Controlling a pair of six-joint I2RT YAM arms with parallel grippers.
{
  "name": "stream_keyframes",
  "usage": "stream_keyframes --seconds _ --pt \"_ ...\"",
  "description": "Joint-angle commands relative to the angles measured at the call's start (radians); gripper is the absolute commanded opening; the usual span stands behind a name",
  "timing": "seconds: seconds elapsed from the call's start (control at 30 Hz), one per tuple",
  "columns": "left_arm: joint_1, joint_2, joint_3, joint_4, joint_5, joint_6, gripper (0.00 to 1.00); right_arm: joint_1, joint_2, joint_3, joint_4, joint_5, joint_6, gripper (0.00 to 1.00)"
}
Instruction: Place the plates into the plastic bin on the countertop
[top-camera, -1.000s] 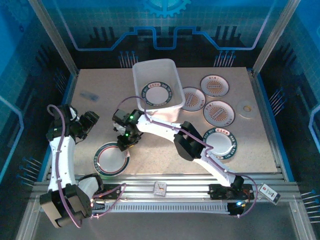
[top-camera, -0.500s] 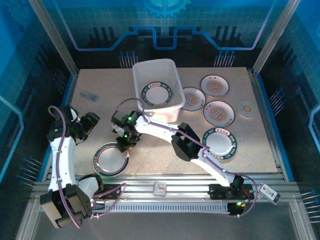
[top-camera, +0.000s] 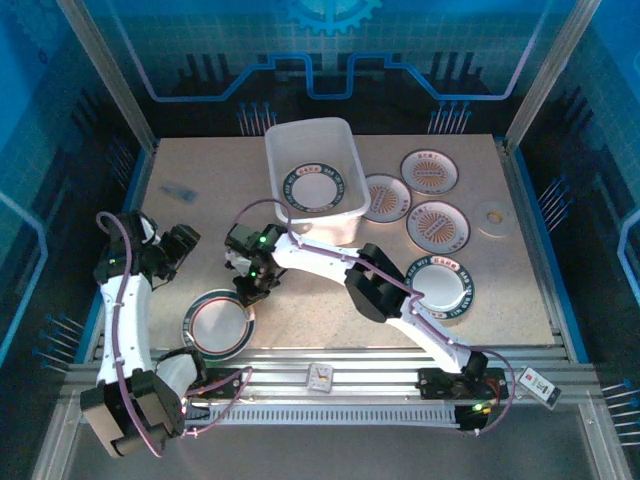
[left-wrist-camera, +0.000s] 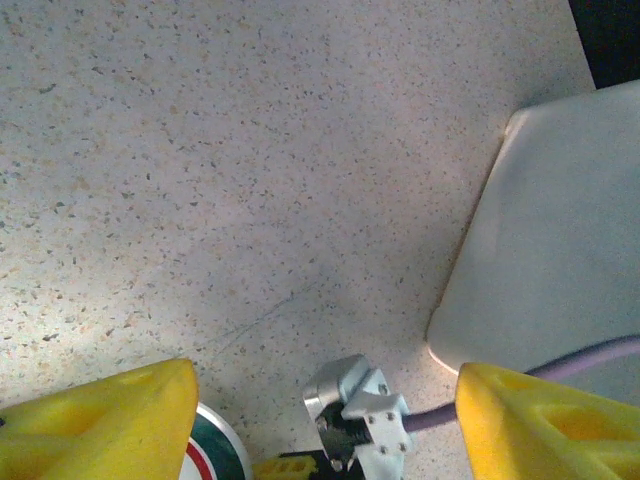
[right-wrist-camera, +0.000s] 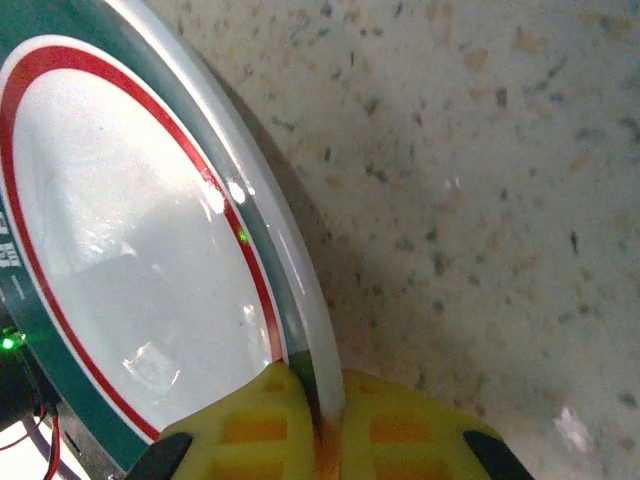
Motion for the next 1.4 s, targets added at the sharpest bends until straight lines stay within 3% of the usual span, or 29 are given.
stream_keyframes --seconds 0.0,0.33,0.73,1.03,1.17,1.27,1.37 --pt "0.006 -0.018 0.008 0.008 0.047 -0.022 0.70 0.006 -0.125 -0.116 0.067 0.110 0.000 0.00" --pt "0.006 -0.042 0.076 -0.020 0.080 -0.017 0.70 -0.044 -0.425 -0.402 0.374 0.096 0.143 0.00" --pt "0.006 -0.067 0.234 -0.020 0.184 -0.037 0.71 -0.076 -0.607 -0.392 0.375 0.155 0.233 0.00" --pt "0.006 -0.017 0.356 -0.011 0.283 -0.043 0.71 -0.127 -0.796 -0.489 0.439 0.311 0.321 0.00" --pt "-0.001 0.013 0.388 -0.002 0.275 -0.037 0.71 -0.186 -0.903 -0.612 0.570 0.344 0.373 0.00" --pt "-0.024 0.052 0.404 0.021 0.265 -0.041 0.71 -0.227 -0.982 -0.690 0.614 0.439 0.391 0.00" --pt "-0.092 0.098 0.411 0.054 0.221 -0.039 0.71 -0.287 -1.043 -0.760 0.659 0.483 0.439 0.00"
